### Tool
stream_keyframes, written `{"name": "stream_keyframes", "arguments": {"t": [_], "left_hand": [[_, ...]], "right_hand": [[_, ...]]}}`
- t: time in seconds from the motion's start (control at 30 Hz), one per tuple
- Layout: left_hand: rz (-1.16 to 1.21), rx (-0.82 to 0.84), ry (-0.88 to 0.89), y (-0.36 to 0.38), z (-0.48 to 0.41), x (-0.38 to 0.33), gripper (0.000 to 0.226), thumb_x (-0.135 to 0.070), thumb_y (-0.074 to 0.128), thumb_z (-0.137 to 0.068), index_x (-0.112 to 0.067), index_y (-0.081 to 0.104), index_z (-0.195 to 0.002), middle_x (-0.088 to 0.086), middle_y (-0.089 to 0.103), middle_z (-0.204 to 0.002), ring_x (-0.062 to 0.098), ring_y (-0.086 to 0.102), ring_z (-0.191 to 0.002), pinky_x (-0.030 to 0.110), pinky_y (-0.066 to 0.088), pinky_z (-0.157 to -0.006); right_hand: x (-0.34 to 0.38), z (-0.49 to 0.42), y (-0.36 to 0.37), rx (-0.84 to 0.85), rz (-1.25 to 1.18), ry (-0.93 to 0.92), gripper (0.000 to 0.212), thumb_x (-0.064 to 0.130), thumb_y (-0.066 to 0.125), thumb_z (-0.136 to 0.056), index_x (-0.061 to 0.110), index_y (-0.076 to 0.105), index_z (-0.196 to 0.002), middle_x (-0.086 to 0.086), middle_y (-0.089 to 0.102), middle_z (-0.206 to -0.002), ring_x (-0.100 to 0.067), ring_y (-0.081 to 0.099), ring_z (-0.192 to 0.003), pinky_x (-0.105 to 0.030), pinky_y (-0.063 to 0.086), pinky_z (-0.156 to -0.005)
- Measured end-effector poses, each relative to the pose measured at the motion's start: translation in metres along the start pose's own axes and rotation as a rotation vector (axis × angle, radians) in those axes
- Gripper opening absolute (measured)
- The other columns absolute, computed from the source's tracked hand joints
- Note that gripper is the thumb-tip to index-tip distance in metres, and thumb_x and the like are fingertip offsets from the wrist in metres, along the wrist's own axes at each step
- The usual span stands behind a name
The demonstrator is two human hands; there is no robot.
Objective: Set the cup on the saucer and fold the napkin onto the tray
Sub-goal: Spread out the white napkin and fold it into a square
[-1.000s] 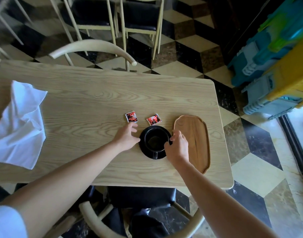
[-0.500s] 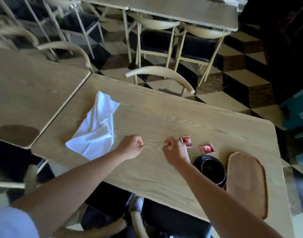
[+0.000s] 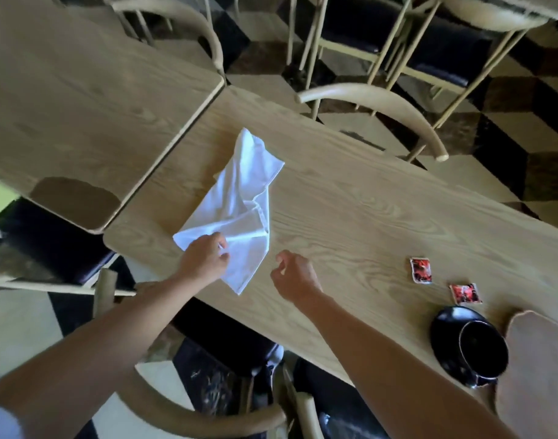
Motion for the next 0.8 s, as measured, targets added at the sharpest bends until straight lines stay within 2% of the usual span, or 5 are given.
{"name": "stream_keyframes", "arguments": {"t": [0.13, 0.3, 0.53, 0.63, 0.8], "left_hand": [[-0.062, -0.237, 0.021, 0.005, -0.022, 0.029, 0.046, -0.013, 0.069, -0.078, -0.009, 0.052, -0.121, 0.024, 0.055, -0.121, 0.045, 0.054, -0.110, 0.050, 0.041, -0.094], [-0.113, -0.263, -0.076, 0.013, -0.042, 0.054, 0.050, -0.019, 0.062, -0.083, -0.023, 0.048, -0.131, 0.010, 0.051, -0.136, 0.043, 0.050, -0.117, 0.051, 0.038, -0.094], [-0.092, -0.318, -0.033, 0.012, -0.039, 0.055, 0.013, -0.016, 0.058, -0.081, -0.025, 0.066, -0.086, 0.003, 0.064, -0.092, 0.037, 0.058, -0.095, 0.045, 0.033, -0.081], [-0.074, -0.365, 0.120, 0.008, -0.031, 0.040, 0.018, -0.015, 0.062, -0.082, -0.031, 0.069, -0.087, -0.005, 0.063, -0.085, 0.030, 0.059, -0.090, 0.043, 0.035, -0.082], [-0.055, -0.391, 0.369, -0.017, -0.019, 0.002, 0.024, -0.011, 0.064, -0.081, -0.033, 0.071, -0.087, -0.008, 0.061, -0.082, 0.023, 0.062, -0.082, 0.039, 0.038, -0.079]], "right_hand": [[0.018, -0.027, 0.019, 0.051, 0.160, -0.069, 0.059, 0.022, 0.056, -0.087, 0.021, 0.041, -0.144, -0.008, 0.050, -0.139, -0.032, 0.052, -0.124, -0.041, 0.046, -0.100], [0.049, -0.064, 0.017, 0.001, 0.280, -0.214, 0.061, 0.011, 0.052, -0.090, 0.029, 0.039, -0.146, 0.001, 0.032, -0.153, -0.032, 0.052, -0.125, -0.045, 0.049, -0.095], [0.090, -0.093, 0.034, 0.074, 0.579, -0.412, 0.063, 0.014, 0.054, -0.094, 0.039, 0.032, -0.148, 0.004, 0.034, -0.154, -0.031, 0.042, -0.131, -0.042, 0.045, -0.096], [0.091, -0.083, 0.041, 0.006, 0.735, -0.482, 0.046, 0.019, 0.056, -0.093, 0.032, 0.046, -0.136, -0.002, 0.054, -0.132, -0.033, 0.041, -0.121, -0.042, 0.038, -0.096], [0.094, -0.061, 0.012, -0.098, 0.645, -0.533, 0.026, 0.032, 0.060, -0.093, 0.026, 0.058, -0.118, -0.005, 0.045, -0.136, -0.035, 0.037, -0.124, -0.047, 0.033, -0.097]]}}
Point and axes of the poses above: each hand's wrist, its own z-axis away from the middle knuckle, its own y-axis out of the palm, x = y × z, the point moved 3 cm from there along -z, towards the middle knuckle
